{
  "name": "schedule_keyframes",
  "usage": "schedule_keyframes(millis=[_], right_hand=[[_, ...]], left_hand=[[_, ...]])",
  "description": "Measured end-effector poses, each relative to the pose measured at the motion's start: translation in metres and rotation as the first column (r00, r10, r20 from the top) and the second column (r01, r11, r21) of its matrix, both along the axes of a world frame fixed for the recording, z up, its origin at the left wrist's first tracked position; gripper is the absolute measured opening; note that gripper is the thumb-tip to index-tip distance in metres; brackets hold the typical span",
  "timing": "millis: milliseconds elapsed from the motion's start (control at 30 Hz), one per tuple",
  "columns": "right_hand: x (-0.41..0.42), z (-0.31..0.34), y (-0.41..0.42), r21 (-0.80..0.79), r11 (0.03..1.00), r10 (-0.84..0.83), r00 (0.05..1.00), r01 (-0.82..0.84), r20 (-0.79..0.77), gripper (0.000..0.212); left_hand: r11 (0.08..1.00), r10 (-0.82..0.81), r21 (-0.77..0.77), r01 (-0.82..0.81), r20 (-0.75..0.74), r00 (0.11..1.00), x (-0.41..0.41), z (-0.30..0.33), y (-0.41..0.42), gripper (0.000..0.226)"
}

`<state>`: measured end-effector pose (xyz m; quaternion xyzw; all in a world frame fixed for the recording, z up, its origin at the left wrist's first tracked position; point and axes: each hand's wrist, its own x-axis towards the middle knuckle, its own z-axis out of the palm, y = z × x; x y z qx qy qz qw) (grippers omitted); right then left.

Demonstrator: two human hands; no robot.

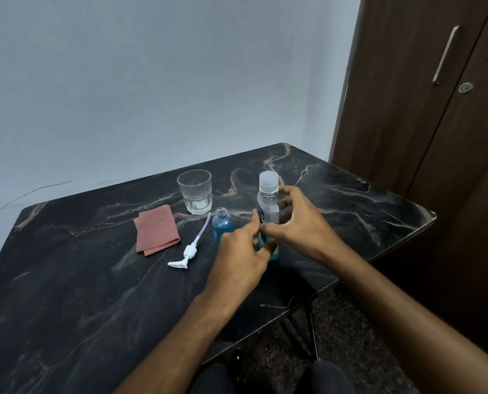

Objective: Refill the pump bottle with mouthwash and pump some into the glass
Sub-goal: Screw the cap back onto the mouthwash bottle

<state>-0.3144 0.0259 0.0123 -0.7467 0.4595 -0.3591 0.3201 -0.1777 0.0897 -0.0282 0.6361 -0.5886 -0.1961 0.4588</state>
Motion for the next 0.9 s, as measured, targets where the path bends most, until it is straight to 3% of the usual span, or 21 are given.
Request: schedule_keyframes(millis=[67, 167, 333, 900], right_hand=[[0.004, -0.002, -0.001, -0.052, 0.995, -0.081, 0.997, 0.08, -0.007, 0.083], [0.006, -0.003, -0.003, -0.126, 0.984, -0.13, 0.991, 0.126, -0.023, 0.074], [0.005, -0.003, -0.006, -0.172, 0.973, -0.157, 0.988, 0.154, -0.001, 0.059], [-0.008, 0.002, -0.045, -0.134, 0.96, -0.245, 0.969, 0.245, 0.018, 0.059]], left_hand=[[1.0, 0.017, 0.009, -0.017, -0.045, 0.999, 0.006, -0.001, 0.008, 0.069], [0.998, -0.007, -0.061, -0.003, -0.167, 0.986, 0.013, 0.0, 0.021, 0.052], [0.982, 0.059, -0.172, -0.085, -0.15, 0.987, 0.028, 0.004, 0.041, 0.024], [0.947, 0.265, -0.14, -0.289, -0.168, 0.949, 0.072, -0.004, 0.04, 0.02]])
